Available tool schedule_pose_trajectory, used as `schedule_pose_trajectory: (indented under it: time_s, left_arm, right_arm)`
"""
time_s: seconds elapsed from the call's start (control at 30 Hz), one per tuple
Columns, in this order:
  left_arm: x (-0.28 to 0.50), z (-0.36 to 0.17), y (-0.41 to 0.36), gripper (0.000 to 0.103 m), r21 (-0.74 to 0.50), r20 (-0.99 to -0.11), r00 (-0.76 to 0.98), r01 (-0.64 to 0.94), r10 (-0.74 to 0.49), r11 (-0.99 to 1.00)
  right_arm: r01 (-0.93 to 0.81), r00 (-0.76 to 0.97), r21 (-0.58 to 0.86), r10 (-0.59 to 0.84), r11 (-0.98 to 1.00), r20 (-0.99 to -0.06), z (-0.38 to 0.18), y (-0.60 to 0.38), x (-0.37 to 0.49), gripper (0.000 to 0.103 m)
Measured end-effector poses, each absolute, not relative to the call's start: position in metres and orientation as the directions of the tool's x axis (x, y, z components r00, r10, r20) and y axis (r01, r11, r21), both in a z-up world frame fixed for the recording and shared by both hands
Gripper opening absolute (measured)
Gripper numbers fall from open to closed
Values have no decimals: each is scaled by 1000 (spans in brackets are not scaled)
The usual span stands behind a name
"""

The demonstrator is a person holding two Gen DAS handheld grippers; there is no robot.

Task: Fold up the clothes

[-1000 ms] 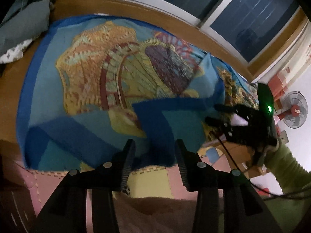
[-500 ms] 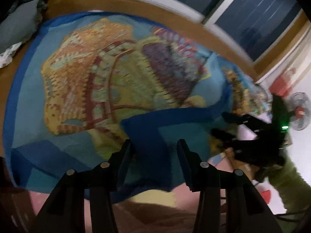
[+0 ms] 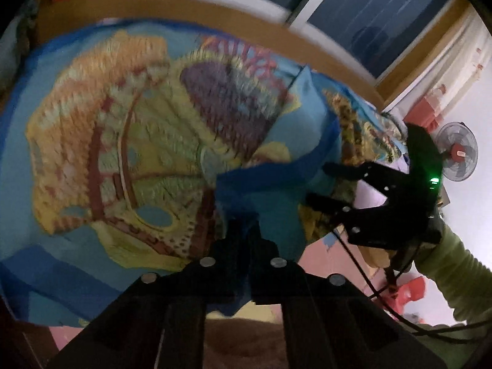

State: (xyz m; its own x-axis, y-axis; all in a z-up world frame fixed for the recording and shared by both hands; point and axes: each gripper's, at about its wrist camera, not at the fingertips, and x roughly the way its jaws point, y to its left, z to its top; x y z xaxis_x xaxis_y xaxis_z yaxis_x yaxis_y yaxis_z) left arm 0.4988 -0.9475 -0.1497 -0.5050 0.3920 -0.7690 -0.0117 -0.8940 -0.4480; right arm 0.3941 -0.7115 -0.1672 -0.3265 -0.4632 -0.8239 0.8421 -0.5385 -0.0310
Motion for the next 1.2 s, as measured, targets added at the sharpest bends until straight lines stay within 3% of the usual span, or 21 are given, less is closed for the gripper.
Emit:
schedule_pose_trajectory:
  time_s: [0.23, 0.3, 0.5, 0.53, 0.6, 0.73, 0.87, 0.97, 1.1, 1.2]
  left_arm:
    - [496, -157, -944, 22, -415, -800, -479, 5, 362, -910]
    - [496, -156, -942, 30, -383, -810, -480, 1, 336, -924]
    - [489, -159, -943, 30, -374, -811, -485, -3, 329, -927]
    - [490, -157, -945, 28, -386, -801, -495, -2, 337, -922]
    - [491, -154, -950, 1, -410, -782, -515, -2, 352, -912]
    - [496, -135, -960, 0, -477, -732, -550, -6, 401, -879]
    - [505, -98, -971, 0, -527, -654, -627, -24, 423, -850]
    - [514, -71, -974, 0, -476, -629, -684, -37, 370, -879]
    - [518, -52, -980, 0, -352, -639, -726, -21, 256, -936]
    - [514, -52, -990, 0, -333, -637, -735, -6, 230, -943]
  right_arm:
    - [842, -325, -30, -463, -538, -824, -167, -711, 394, 65]
    - [843, -325, -30, -464, -537, -824, -167, -711, 394, 65]
    - [845, -321, -27, -466, -534, -824, -168, -711, 392, 67]
    - [844, -322, -27, -466, -535, -824, -168, -711, 392, 67]
    - [844, -323, -28, -465, -536, -824, -168, -711, 392, 67]
    - [845, -311, -18, -463, -535, -830, -159, -712, 393, 66]
    - [880, -308, -1, -569, -475, -763, -120, -702, 395, 66]
    - [898, -345, -108, -531, -426, -774, -108, -705, 385, 68]
    - [923, -313, -134, -501, -362, -807, -108, -722, 369, 68]
    - [946, -281, -151, -496, -287, -822, -112, -747, 362, 68]
